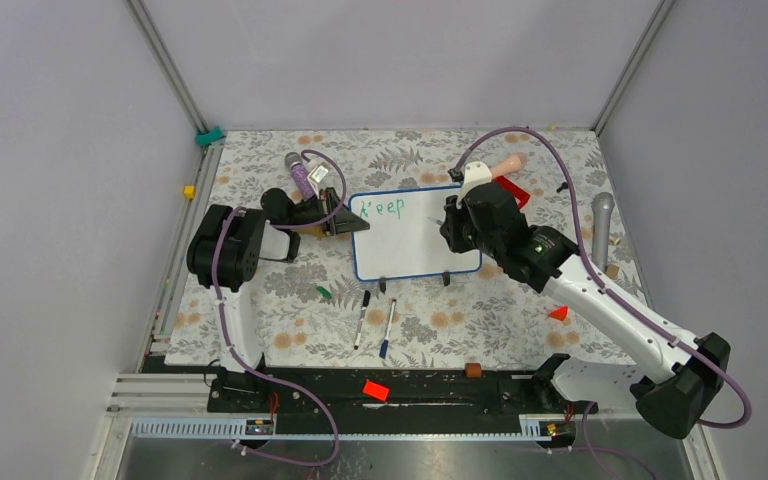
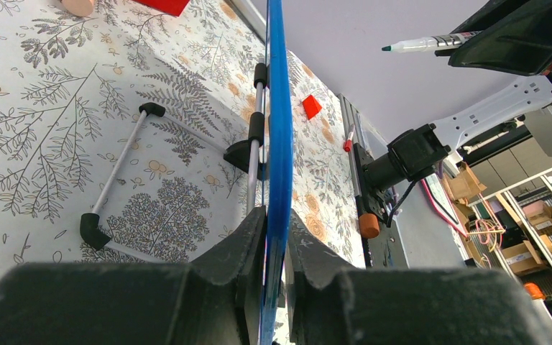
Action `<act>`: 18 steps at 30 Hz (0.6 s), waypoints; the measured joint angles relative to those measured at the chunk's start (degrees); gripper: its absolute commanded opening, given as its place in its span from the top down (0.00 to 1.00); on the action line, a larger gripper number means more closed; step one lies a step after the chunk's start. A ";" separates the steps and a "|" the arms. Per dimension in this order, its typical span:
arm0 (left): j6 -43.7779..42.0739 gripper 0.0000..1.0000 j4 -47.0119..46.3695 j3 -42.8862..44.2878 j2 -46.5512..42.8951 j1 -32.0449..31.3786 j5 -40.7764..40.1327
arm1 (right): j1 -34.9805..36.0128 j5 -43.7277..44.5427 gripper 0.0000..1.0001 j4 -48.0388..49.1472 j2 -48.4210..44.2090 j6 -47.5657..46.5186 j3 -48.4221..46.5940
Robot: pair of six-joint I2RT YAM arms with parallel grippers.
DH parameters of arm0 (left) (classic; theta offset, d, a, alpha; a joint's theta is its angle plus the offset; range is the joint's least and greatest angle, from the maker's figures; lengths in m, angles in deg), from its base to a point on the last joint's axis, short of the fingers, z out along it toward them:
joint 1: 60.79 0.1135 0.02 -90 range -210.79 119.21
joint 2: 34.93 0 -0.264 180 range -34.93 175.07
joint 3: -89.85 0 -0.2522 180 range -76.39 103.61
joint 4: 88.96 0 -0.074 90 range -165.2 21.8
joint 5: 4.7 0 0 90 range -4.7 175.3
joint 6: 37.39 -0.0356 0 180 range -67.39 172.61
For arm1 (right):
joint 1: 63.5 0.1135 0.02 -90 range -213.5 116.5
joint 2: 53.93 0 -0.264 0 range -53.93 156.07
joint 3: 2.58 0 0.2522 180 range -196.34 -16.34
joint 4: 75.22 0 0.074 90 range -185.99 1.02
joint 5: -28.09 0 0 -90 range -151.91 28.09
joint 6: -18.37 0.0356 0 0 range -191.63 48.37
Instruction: Write a sentence on the whiteboard
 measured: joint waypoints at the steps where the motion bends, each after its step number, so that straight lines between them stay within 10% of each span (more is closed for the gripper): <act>1: 0.00 0.85 0.00 0.00 0.00 0.00 0.02 | 0.00 0.00 1.00 0.02 0.00 0.00 0.02; 18: 0.00 0.85 0.00 0.00 0.00 -0.07 0.00 | 0.00 -0.26 1.00 1.11 2.27 0.02 0.07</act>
